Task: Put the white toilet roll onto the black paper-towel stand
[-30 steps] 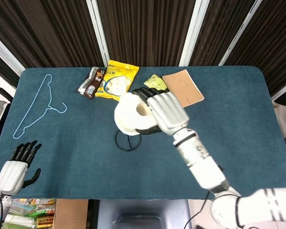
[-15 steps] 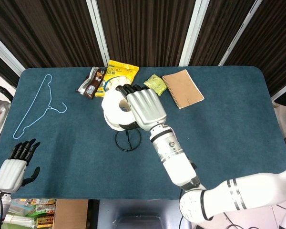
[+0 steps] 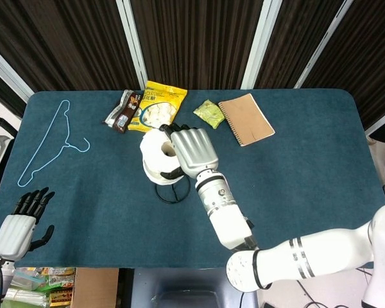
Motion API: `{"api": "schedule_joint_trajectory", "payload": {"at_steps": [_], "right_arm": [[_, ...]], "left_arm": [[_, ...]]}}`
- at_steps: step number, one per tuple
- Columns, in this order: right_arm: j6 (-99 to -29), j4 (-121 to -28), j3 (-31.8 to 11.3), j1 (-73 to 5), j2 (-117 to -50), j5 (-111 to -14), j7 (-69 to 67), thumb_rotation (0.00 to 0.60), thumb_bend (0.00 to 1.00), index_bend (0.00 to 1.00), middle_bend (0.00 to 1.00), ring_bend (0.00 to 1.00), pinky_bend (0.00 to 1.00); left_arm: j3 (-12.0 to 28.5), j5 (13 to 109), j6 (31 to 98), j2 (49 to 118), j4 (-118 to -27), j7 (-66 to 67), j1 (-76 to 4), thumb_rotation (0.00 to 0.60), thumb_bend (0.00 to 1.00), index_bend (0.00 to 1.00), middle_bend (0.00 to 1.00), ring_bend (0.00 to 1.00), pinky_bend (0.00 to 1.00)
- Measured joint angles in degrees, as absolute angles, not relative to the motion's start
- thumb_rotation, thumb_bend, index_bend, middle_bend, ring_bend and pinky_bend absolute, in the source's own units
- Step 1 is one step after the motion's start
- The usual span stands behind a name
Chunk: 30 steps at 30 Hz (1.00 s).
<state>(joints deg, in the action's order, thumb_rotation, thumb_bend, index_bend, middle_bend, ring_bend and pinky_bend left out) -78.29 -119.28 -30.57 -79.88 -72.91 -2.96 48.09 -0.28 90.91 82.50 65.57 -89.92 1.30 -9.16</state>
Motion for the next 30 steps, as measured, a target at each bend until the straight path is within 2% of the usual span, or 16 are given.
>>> {"api": "schedule_joint_trajectory", "payload": {"at_steps": [3,5,8,9,10,12,14,21,30], "right_arm": [[-78.2,-118.9,-30.1,-80.3,-73.2,-2.2,48.8,0.6,0.34,0.7,0.62,0.58,0.51],[-78.3,-118.9,-30.0,-80.5,-73.2,-1.6,49.4,0.6,0.34,0.56,0.57,0.52,0.47],[-78.3,-119.2,-30.0,-80.7,-73.0,0.2,50.0,0.6,0.32,0.12,0.3,0.29,0.3],[-78.4,-119.3,-30.0,-80.8,-72.9,0.8,50.2,0.6,0.29,0.04,0.22,0.21,0.24],[-78.5,-119.3,-30.0,-80.8,-72.9,0.9,50.3,0.6,0.27,0.01,0.16,0.15,0.2],[-78.9,-119.4,-29.7,-80.9,-72.7,0.2,50.7,0.6,0.21,0.0,0.04,0.04,0.11],[-79.5,-119.5,-29.6,-81.0,-72.6,-0.3,51.2,0.6,0.19,0.0,0.0,0.0,0.05],[-80.8,-120.4,-29.3,-81.1,-72.0,-0.4,52.2,0.6,0.15,0.0,0.0,0.0,0.02],[-81.6,-123.1,-28.4,-80.4,-70.2,-1.8,53.3,0.6,0.15,0.0,0.0,0.0,0.02]], "left_arm": [[-0.2,90.8,82.4,65.9,-89.8,1.5,-9.2,0.6,0.44,0.0,0.0,0.0,0.09],[-0.1,90.7,82.3,66.1,-89.7,1.5,-9.3,0.6,0.44,0.0,0.0,0.0,0.09],[-0.1,90.6,82.1,66.3,-89.7,1.7,-9.4,0.6,0.44,0.0,0.0,0.0,0.09],[-0.1,90.6,82.1,66.4,-89.7,1.8,-9.5,0.6,0.44,0.0,0.0,0.0,0.09],[-0.1,90.7,82.1,66.5,-89.7,1.9,-9.5,0.6,0.44,0.0,0.0,0.0,0.09],[-0.1,90.7,82.1,66.6,-89.7,1.9,-9.5,0.6,0.44,0.0,0.0,0.0,0.09],[-0.1,90.7,82.2,66.8,-89.7,2.0,-9.5,0.6,0.44,0.0,0.0,0.0,0.09],[-0.1,90.9,82.5,67.4,-89.8,2.6,-9.4,0.6,0.44,0.0,0.0,0.0,0.09],[-0.4,91.6,83.3,65.3,-89.5,-0.1,-9.1,0.6,0.44,0.0,0.0,0.0,0.09]]}}
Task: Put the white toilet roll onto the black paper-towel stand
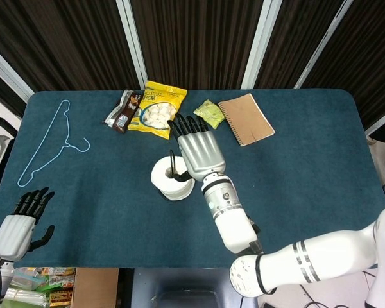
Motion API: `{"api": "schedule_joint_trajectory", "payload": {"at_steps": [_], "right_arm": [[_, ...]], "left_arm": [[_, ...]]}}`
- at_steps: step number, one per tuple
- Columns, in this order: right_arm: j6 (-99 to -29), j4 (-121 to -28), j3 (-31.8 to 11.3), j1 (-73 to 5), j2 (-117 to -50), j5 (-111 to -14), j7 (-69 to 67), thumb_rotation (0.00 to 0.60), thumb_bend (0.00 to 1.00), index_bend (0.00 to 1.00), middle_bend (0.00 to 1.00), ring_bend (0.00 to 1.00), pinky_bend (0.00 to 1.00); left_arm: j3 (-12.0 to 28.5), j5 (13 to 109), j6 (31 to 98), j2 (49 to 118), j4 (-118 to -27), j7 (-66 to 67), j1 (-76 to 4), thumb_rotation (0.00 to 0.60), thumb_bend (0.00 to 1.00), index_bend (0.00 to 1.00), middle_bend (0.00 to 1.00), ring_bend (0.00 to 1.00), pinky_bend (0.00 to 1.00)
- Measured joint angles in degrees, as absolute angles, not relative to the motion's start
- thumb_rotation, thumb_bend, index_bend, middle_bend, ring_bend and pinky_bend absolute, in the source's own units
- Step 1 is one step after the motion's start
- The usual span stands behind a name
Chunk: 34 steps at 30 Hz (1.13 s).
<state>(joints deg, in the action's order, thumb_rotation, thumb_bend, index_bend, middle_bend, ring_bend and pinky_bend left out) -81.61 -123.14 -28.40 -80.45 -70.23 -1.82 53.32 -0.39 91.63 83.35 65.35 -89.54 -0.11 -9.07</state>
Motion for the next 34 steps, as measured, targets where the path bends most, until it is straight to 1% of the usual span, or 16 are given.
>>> {"api": "schedule_joint_trajectory", "payload": {"at_steps": [2,5,8,11,14,16,18,20,21,22,24,27,31,34], "right_arm": [[-81.8,-124.4,-27.9,-79.9,-69.5,-3.1,53.4,0.6,0.15,0.0,0.0,0.0,0.02],[-82.4,-127.6,-25.9,-78.1,-67.9,-7.2,53.2,0.6,0.15,0.0,0.0,0.0,0.0],[-83.1,-130.9,-21.5,-74.4,-66.2,-14.6,52.4,0.6,0.15,0.0,0.0,0.0,0.0],[-84.0,-132.1,-14.9,-69.2,-64.7,-25.7,50.9,0.6,0.15,0.0,0.0,0.0,0.0],[-85.7,-132.3,-6.5,-62.1,-63.0,-39.6,48.5,0.6,0.15,0.0,0.0,0.0,0.0],[-87.6,-131.0,-0.5,-55.8,-62.2,-50.2,45.5,0.6,0.15,0.0,0.0,0.0,0.0],[-90.2,-128.0,5.5,-48.2,-61.7,-60.5,41.5,0.6,0.15,0.0,0.0,0.0,0.0],[-92.8,-124.0,9.8,-41.0,-61.6,-67.8,37.8,0.6,0.15,0.0,0.0,0.0,0.0],[-94.7,-120.6,12.2,-36.2,-61.8,-71.6,35.1,0.6,0.15,0.0,0.0,0.0,0.0],[-96.2,-117.9,13.6,-32.7,-62.1,-73.8,33.0,0.6,0.15,0.0,0.0,0.0,0.0],[-99.2,-111.1,15.9,-25.6,-63.2,-77.0,27.7,0.6,0.15,0.0,0.0,0.0,0.0],[-102.3,-102.1,17.2,-18.9,-65.0,-78.9,19.1,0.6,0.15,0.0,0.0,0.0,0.0],[-102.7,-96.5,17.2,-14.2,-66.0,-79.8,9.5,0.6,0.15,0.0,0.0,0.0,0.0],[-102.5,-94.5,15.7,-11.4,-66.2,-81.1,7.2,0.6,0.15,0.0,0.0,0.0,0.0]], "left_arm": [[-0.4,91.9,83.7,65.3,-89.5,-0.4,-9.0,0.6,0.44,0.0,0.0,0.0,0.09],[-0.4,92.4,84.5,65.2,-89.4,-0.9,-8.8,0.6,0.44,0.0,0.0,0.0,0.09],[-0.3,93.0,86.0,65.4,-88.7,-1.6,-8.5,0.6,0.44,0.0,0.0,0.0,0.09],[-0.3,94.2,88.1,65.6,-87.9,-3.1,-8.0,0.6,0.44,0.0,0.0,0.0,0.09],[-0.5,95.2,89.2,65.8,-87.3,-3.3,-7.5,0.6,0.44,0.0,0.0,0.0,0.09],[-0.6,95.5,89.6,65.9,-87.4,-2.6,-7.2,0.6,0.44,0.0,0.0,0.0,0.09],[-0.7,95.8,89.9,66.0,-87.5,-1.9,-7.0,0.6,0.44,0.0,0.0,0.0,0.08],[-0.9,95.9,90.0,66.2,-87.6,-1.1,-6.8,0.6,0.44,0.0,0.0,0.0,0.09],[-0.9,95.9,90.0,66.2,-87.7,-0.8,-6.8,0.6,0.44,0.0,0.0,0.0,0.09],[-1.0,96.0,90.0,66.3,-87.8,-0.5,-6.7,0.6,0.44,0.0,0.0,0.0,0.09],[-1.0,96.2,90.1,66.4,-87.9,0.2,-6.7,0.6,0.43,0.0,0.0,0.0,0.08],[-1.2,96.7,90.2,66.7,-87.9,1.2,-6.6,0.6,0.44,0.0,0.0,0.0,0.08],[-1.5,97.4,89.8,67.1,-88.0,2.6,-6.7,0.6,0.44,0.0,0.0,0.0,0.08],[-1.5,97.4,89.7,67.3,-88.0,3.6,-6.7,0.6,0.44,0.0,0.0,0.0,0.08]]}}
